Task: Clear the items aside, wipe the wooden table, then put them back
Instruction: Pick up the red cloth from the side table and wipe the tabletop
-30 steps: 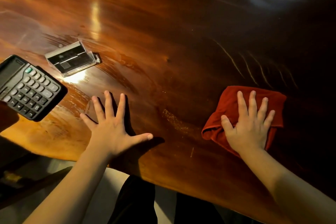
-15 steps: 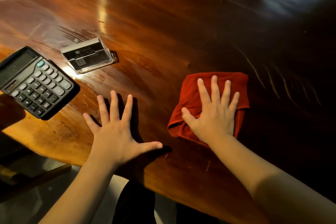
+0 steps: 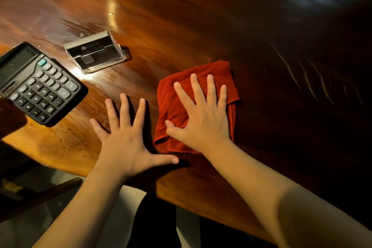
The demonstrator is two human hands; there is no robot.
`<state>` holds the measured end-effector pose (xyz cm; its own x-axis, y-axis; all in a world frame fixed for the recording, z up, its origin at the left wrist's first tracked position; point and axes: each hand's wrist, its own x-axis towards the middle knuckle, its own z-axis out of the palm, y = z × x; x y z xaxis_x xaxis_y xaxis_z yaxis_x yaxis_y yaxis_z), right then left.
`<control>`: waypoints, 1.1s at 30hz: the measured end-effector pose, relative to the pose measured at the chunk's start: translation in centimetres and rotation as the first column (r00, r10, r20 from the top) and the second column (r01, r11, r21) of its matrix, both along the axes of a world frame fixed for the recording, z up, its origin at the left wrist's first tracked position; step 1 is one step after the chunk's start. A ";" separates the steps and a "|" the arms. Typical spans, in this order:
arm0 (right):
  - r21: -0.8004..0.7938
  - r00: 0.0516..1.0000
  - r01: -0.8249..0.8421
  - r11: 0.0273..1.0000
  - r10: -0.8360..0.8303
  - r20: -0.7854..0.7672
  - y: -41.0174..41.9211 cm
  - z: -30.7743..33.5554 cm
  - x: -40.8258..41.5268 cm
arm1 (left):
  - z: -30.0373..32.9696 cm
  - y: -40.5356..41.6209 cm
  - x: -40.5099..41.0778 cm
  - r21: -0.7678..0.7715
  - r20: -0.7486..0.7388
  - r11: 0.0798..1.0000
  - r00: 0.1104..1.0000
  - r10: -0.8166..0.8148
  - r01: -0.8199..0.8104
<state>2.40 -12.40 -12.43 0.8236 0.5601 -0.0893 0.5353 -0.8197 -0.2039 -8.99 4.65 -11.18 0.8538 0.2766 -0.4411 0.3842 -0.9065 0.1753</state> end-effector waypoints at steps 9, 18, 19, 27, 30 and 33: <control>0.027 0.999 -0.032 0.999 0.033 -0.017 -6.4 -0.1 -1.7 | 0.1 -2.6 0.7 -0.006 0.016 0.997 0.996 -0.083 0.083; -0.048 0.993 0.114 0.992 -0.115 -0.020 -15.1 -0.3 -4.4 | 0.1 -5.7 1.2 0.020 0.006 0.974 0.975 -0.224 0.224; -0.058 0.990 0.135 0.989 -0.137 -0.025 -16.1 -0.3 -4.8 | 0.1 -6.0 1.2 0.018 -0.001 0.972 0.972 -0.235 0.235; -0.161 0.955 0.274 0.948 -0.288 -0.069 -23.9 0.2 -9.1 | 0.2 -6.9 0.8 0.035 -0.044 0.965 0.965 -0.258 0.260; -0.182 0.942 0.310 0.933 -0.327 -0.073 -25.7 0.4 -10.2 | 0.3 -6.7 0.6 0.030 -0.029 0.963 0.963 -0.267 0.268; -0.201 0.936 0.323 0.925 -0.344 -0.076 -25.7 0.5 -10.5 | 0.4 -6.2 -0.3 0.029 -0.018 0.965 0.965 -0.261 0.261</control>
